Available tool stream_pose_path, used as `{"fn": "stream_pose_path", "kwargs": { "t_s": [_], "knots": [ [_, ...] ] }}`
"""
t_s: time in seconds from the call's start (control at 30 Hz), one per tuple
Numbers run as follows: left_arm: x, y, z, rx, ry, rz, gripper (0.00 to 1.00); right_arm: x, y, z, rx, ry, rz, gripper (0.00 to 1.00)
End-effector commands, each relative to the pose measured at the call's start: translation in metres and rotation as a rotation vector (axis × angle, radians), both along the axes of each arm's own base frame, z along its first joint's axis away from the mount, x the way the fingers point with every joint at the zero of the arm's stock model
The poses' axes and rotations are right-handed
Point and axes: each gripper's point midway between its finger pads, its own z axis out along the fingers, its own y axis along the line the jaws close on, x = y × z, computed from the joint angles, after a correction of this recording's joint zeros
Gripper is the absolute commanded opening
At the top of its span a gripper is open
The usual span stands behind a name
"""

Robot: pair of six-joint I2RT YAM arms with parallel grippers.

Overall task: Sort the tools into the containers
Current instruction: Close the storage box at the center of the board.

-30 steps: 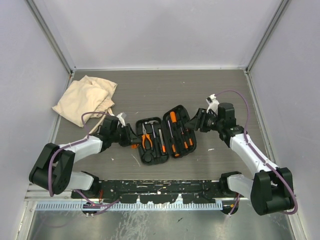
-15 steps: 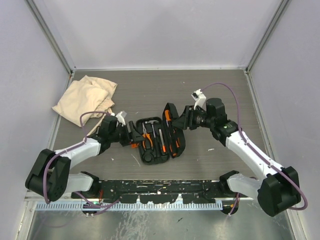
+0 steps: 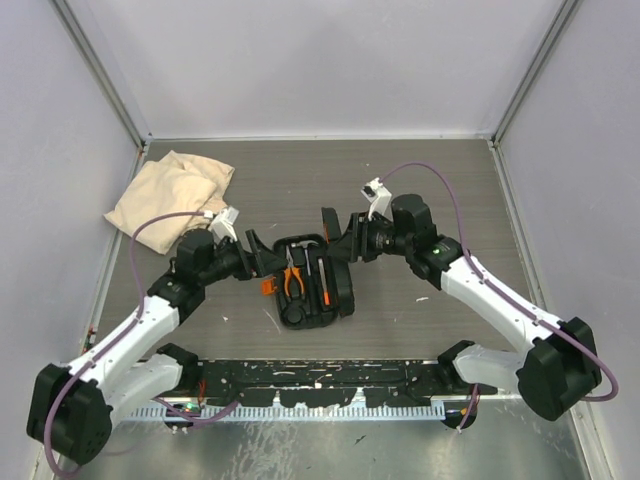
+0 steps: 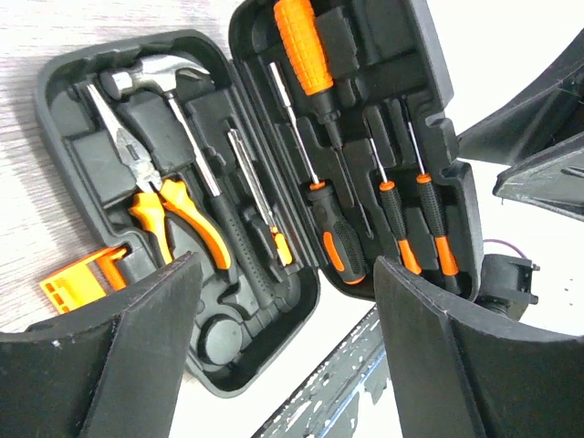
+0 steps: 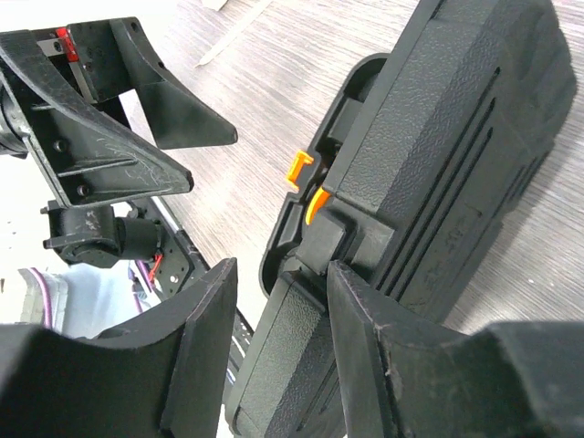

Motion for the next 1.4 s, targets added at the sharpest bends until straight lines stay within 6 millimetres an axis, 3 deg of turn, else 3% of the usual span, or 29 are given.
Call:
{"fn": "stream_pose_path", "kwargs": {
  "t_s": [0.0,0.47,0.63,0.8,0.97,1.1,1.23,1.37],
  "knots": [
    [0.003,0.019,0.006,0.071,-0.052,0.085,0.77,-0.022,0.008,-0.032,-0.068,0.154,0.038,0.5],
    [-0.01,0.067,-0.01,0.19,-0.044,0.286,0.8,-0.028,0.055,-0.027,0.005,0.158,0.141,0.5],
    [-0.017,0.074,-0.017,0.201,-0.037,0.309,0.85,-0.026,0.075,-0.006,0.124,0.099,0.204,0.51],
    [-0.019,0.073,-0.024,0.204,-0.009,0.306,0.91,-0.014,0.083,0.006,0.16,0.049,0.197,0.51],
    [-0.017,0.075,-0.028,0.226,0.019,0.313,0.94,0.001,0.072,-0.003,0.101,0.038,0.07,0.51],
    [-0.015,0.073,-0.03,0.219,0.027,0.316,0.98,0.012,0.047,-0.039,-0.062,0.066,-0.058,0.52],
    [-0.012,0.07,-0.035,0.195,0.042,0.326,0.98,0.015,0.025,-0.068,-0.201,0.08,-0.138,0.59],
    [-0.009,0.066,-0.042,0.182,0.067,0.33,0.98,0.013,0.018,-0.082,-0.255,0.091,-0.153,0.7]
  ]
}}
